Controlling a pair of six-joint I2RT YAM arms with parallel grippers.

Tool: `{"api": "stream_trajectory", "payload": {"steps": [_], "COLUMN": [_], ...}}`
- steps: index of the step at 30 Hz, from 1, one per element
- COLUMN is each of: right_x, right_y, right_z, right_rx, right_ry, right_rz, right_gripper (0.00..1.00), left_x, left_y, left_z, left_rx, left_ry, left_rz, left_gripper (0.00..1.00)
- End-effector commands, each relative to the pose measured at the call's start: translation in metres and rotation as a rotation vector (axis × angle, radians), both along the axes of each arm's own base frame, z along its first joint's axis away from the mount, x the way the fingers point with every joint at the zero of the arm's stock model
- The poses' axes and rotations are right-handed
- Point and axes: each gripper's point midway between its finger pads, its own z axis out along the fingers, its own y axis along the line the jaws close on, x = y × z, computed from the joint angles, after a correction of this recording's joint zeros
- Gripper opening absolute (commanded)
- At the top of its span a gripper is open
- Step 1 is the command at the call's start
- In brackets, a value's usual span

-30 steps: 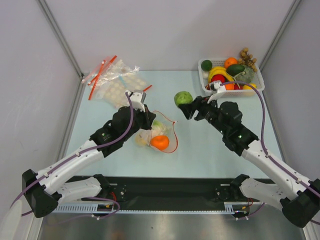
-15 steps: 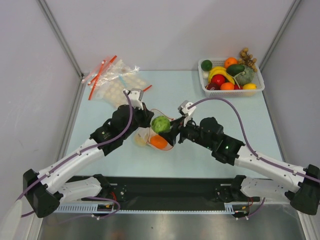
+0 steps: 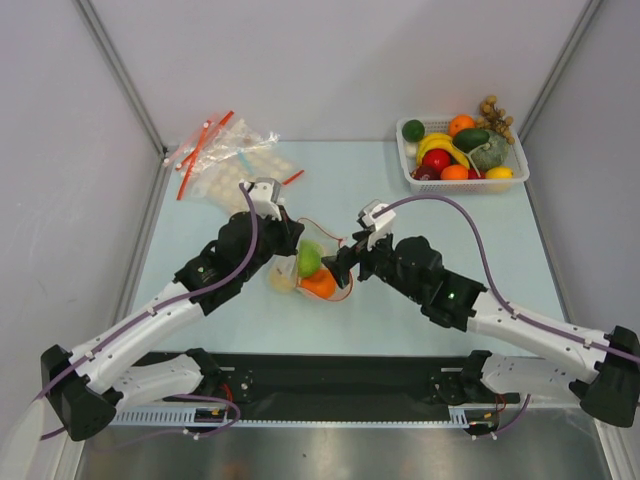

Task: Place the food in the zip-top bag and seal the zipper
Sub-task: Place the fake fruit in the zipper food storage bag.

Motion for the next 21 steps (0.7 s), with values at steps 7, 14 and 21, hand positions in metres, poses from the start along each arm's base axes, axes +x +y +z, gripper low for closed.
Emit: {"api": "stream_trajectory", "payload": {"steps": [7,14,21], "right_x": [0.059,0.1,0.133], "right_y": [-0.089,-0.161,-0.219], "right_z": [0.036,0.012,0.029], "right_rx": [0.144,0.268,0.333], "right_ry": [-0.026,0.094,0.061], "right_rz": [-0.455,-0.704,-0.895], "right_gripper": [1.0,1.0,1.0], "left_x": [0.001,0.001,0.002], "left_y": [0.0,-0.004,-0.007], "left_z": [0.017,0.016,0.011], "left_rx": [-0.053,-0.054,-0.045], "left_ry": [-0.043,-0.041,-0.032], "left_rz": [0.0,-0.02,-0.028], "left_gripper": [0.0,0.0,0.0]}}
